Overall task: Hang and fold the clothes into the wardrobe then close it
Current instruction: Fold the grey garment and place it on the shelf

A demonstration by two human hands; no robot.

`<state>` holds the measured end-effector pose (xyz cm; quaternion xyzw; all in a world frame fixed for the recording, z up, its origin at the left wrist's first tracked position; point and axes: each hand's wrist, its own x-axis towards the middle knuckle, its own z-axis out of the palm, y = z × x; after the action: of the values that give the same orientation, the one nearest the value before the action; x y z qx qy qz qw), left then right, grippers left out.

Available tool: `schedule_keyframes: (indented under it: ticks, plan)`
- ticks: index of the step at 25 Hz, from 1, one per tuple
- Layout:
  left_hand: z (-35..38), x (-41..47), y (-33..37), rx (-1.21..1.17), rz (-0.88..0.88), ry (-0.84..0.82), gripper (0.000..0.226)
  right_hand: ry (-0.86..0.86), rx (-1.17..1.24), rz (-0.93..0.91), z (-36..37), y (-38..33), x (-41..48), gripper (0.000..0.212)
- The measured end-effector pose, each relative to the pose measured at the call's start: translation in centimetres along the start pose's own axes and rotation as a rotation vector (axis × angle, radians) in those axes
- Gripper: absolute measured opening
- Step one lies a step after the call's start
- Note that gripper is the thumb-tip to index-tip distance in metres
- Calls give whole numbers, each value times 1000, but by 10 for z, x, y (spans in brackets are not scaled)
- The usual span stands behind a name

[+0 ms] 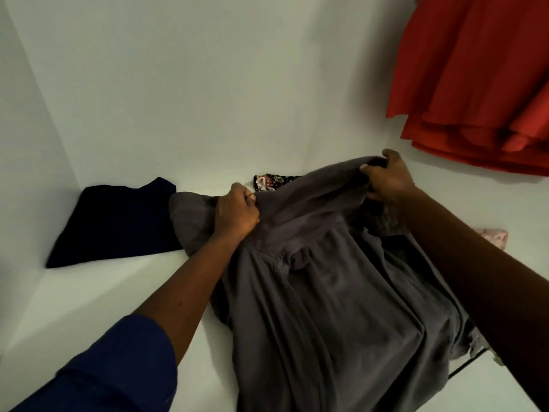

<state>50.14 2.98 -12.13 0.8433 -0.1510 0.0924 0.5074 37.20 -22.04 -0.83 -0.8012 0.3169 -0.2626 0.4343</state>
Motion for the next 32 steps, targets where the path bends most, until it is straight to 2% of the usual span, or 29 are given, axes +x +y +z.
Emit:
schedule_keyframes:
  ticks: [1, 2, 4, 6, 8, 10, 12, 14, 16, 17, 18, 20, 21, 24, 28, 30, 32]
  plan:
    - [3, -4, -7, 34, -8, -12, 6, -80, -84, 36, 5, 5, -18, 67]
    - [4, -6, -9, 56, -11, -12, 8, -153, -112, 36, 12, 10, -41, 64]
    - [4, -9, -7, 87, -2, -10, 14, -280, -155, -33, 26, 26, -97, 38]
    - [3, -11, -1, 115, -9, -34, 24, -387, -269, -84, 38, 40, -154, 43]
    - [-1, -14, 4, 148, -45, -109, 33, -397, -389, -128, 49, 47, -197, 52]
    - [-11, -25, 13, 96, -120, -183, 37, -355, -550, -217, 61, 52, -215, 50]
    - [-32, -55, 26, -1, -134, -109, 32, -323, -629, -295, 69, 53, -219, 41]
    - [-59, -103, 32, 6, -94, 80, 26, -311, -522, -284, 69, 57, -216, 34]
    - [-84, -161, 30, 106, -133, 238, 26, -325, -208, -160, 60, 64, -210, 39]
    - [-94, -185, 28, 192, -187, 226, 33, -344, -62, -78, 58, 65, -209, 42]
    - [-98, -201, 25, 288, -241, 148, 43, -358, 27, 2, 61, 65, -206, 43]
    - [-95, -226, 27, 439, -343, -45, 59, -412, 71, 58, 65, 66, -204, 43]
    - [-90, -236, 34, 489, -375, -89, 60, -431, 83, 55, 64, 65, -207, 43]
    - [-85, -250, 49, 590, -388, -83, 55, -434, 138, 54, 70, 67, -212, 40]
    - [-78, -275, 57, 233, -469, -22, 65, -430, 106, -39, 65, 71, -221, 36]
    - [-81, -286, 58, -117, -539, 141, 58, -450, 171, -100, 59, 71, -223, 32]
    - [-85, -294, 61, -425, -560, 317, 39, -398, 344, -136, 48, 68, -225, 24]
